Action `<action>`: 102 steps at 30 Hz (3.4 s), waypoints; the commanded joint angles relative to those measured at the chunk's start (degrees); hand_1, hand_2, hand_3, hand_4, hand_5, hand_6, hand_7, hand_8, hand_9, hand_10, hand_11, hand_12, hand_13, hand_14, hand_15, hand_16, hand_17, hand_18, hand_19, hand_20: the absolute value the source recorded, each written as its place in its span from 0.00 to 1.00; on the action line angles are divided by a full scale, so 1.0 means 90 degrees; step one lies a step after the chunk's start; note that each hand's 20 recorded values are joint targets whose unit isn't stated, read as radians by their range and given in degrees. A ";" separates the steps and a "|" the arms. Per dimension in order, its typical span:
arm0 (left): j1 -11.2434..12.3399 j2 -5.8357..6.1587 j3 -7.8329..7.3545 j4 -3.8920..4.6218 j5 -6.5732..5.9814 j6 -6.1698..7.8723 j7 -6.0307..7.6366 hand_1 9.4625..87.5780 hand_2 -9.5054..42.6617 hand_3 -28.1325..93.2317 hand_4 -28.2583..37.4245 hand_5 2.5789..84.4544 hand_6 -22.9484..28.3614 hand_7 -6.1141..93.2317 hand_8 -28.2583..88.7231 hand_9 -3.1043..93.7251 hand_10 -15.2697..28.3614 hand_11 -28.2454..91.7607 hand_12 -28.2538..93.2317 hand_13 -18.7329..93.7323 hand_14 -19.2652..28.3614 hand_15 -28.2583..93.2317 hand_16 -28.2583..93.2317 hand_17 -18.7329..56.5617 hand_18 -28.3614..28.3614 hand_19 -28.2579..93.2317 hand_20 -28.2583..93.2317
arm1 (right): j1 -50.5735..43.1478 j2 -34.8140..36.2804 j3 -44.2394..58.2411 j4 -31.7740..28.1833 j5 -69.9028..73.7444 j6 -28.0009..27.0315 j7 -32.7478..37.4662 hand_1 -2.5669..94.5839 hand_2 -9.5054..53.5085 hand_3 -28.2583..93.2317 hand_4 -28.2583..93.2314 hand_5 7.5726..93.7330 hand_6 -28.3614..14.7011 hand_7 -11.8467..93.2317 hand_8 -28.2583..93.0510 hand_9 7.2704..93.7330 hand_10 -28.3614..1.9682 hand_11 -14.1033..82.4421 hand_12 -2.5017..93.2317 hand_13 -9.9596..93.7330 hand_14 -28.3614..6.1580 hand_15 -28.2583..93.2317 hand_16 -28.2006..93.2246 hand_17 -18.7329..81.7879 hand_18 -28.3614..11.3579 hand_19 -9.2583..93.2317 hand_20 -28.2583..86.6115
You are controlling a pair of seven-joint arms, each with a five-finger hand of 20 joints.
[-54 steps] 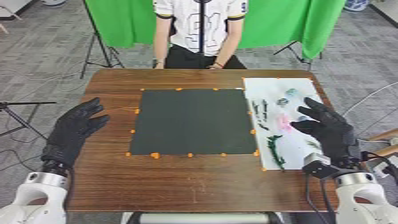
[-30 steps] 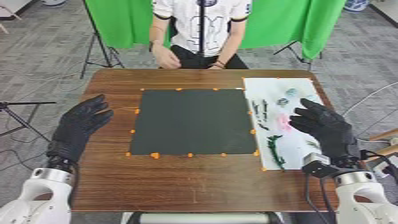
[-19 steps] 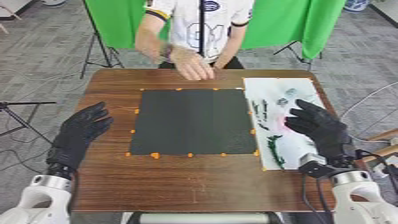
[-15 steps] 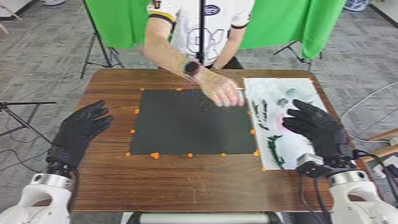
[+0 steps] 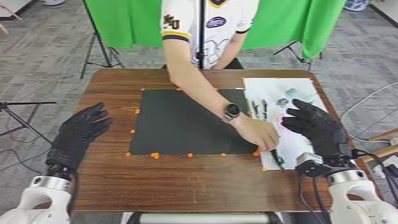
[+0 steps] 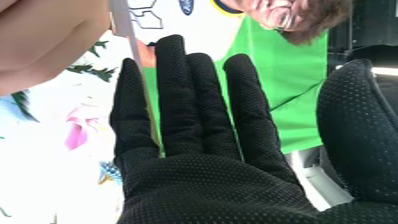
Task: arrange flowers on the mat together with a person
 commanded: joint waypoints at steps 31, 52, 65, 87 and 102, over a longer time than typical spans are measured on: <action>0.0038 -0.0039 -0.0021 0.0026 -0.0079 -0.0051 -0.0097 0.29 0.11 0.81 0.08 0.43 0.52 0.27 0.16 0.38 0.60 0.46 0.37 0.43 0.70 0.55 0.22 0.20 0.85 0.64 0.32 | -0.0157 -0.0080 0.0112 -0.0059 -0.0082 -0.0085 0.0073 0.20 0.22 0.97 0.03 0.44 0.57 0.29 0.15 0.45 0.45 0.29 0.25 0.51 0.45 0.51 0.40 0.32 0.18 0.53 0.44; -0.0108 0.0002 0.0049 0.0088 -0.0046 -0.0150 -0.0143 0.29 0.11 0.81 0.08 0.43 0.52 0.27 0.16 0.38 0.61 0.46 0.37 0.43 0.70 0.55 0.22 0.20 0.85 0.64 0.32 | -0.0189 0.0008 0.0180 -0.0055 -0.0043 -0.0098 -0.0015 0.20 0.21 0.97 0.03 0.43 0.57 0.29 0.15 0.45 0.45 0.29 0.25 0.51 0.45 0.51 0.40 0.32 0.18 0.53 0.44; 0.0088 0.0021 -0.0076 -0.0006 -0.0086 0.0001 -0.0004 0.29 0.11 0.81 0.07 0.43 0.52 0.27 0.16 0.38 0.61 0.46 0.37 0.43 0.70 0.55 0.22 0.20 0.85 0.64 0.32 | -0.0123 0.0268 0.0215 -0.0053 -0.0081 0.0105 -0.0111 0.20 0.21 0.97 0.03 0.43 0.57 0.29 0.15 0.46 0.45 0.30 0.25 0.51 0.45 0.50 0.40 0.32 0.18 0.53 0.44; 0.0223 0.0121 -0.0197 -0.0072 -0.0133 0.0185 0.0133 0.29 0.11 0.81 0.07 0.43 0.52 0.27 0.16 0.38 0.60 0.46 0.37 0.43 0.70 0.55 0.22 0.20 0.85 0.64 0.32 | -0.1246 0.2701 0.1339 -0.0777 -0.8798 0.0873 0.4786 0.47 0.00 0.61 0.00 0.55 0.64 0.47 0.10 0.58 0.52 0.62 0.37 0.63 0.54 0.76 0.42 0.47 0.26 0.79 0.54; 0.0154 0.0157 -0.0184 -0.0051 -0.0112 0.0035 0.0004 0.29 0.12 0.81 0.07 0.42 0.53 0.26 0.16 0.38 0.61 0.45 0.37 0.43 0.70 0.55 0.22 0.20 0.85 0.64 0.32 | -0.1388 0.2493 0.1088 -0.0677 -0.8551 -0.0035 0.5219 0.36 0.00 0.70 0.00 0.53 0.58 0.41 0.12 0.53 0.45 0.58 0.36 0.58 0.49 0.73 0.40 0.43 0.23 0.75 0.53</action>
